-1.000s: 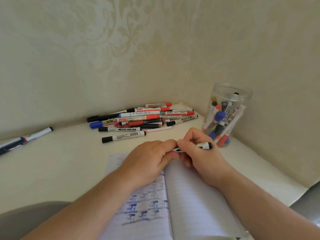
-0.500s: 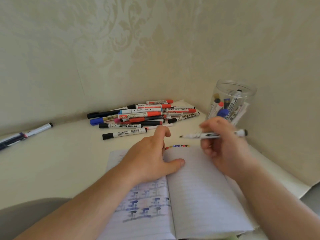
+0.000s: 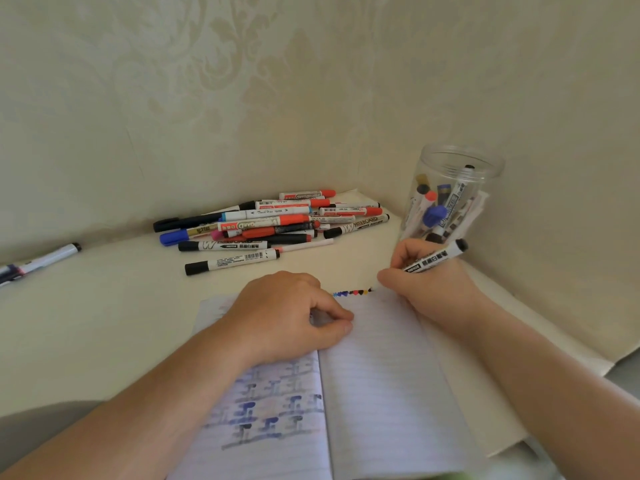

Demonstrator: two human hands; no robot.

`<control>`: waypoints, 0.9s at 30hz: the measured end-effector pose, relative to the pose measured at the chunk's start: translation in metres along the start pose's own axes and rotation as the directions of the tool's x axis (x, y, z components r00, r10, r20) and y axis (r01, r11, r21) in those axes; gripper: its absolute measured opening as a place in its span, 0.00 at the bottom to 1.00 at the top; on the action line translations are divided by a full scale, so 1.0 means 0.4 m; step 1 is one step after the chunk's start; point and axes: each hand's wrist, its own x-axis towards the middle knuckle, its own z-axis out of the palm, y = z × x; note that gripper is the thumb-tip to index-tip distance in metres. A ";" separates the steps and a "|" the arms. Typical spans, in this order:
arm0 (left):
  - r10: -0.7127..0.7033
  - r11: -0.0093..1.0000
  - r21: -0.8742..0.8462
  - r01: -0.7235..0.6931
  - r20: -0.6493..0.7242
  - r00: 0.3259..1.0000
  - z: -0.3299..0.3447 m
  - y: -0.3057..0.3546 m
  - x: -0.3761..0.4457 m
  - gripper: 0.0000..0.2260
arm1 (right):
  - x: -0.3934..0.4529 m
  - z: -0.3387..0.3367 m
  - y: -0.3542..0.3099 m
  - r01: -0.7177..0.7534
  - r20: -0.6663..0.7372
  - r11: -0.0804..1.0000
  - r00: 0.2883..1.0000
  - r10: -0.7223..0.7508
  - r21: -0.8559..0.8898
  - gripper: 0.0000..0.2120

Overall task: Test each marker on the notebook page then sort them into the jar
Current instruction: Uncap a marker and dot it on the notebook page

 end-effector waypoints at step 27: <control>-0.046 0.987 0.160 0.010 0.224 0.973 -0.032 0.048 0.041 0.22 | 0.016 0.026 0.015 -0.081 -0.071 0.995 0.994 0.085 0.059 0.15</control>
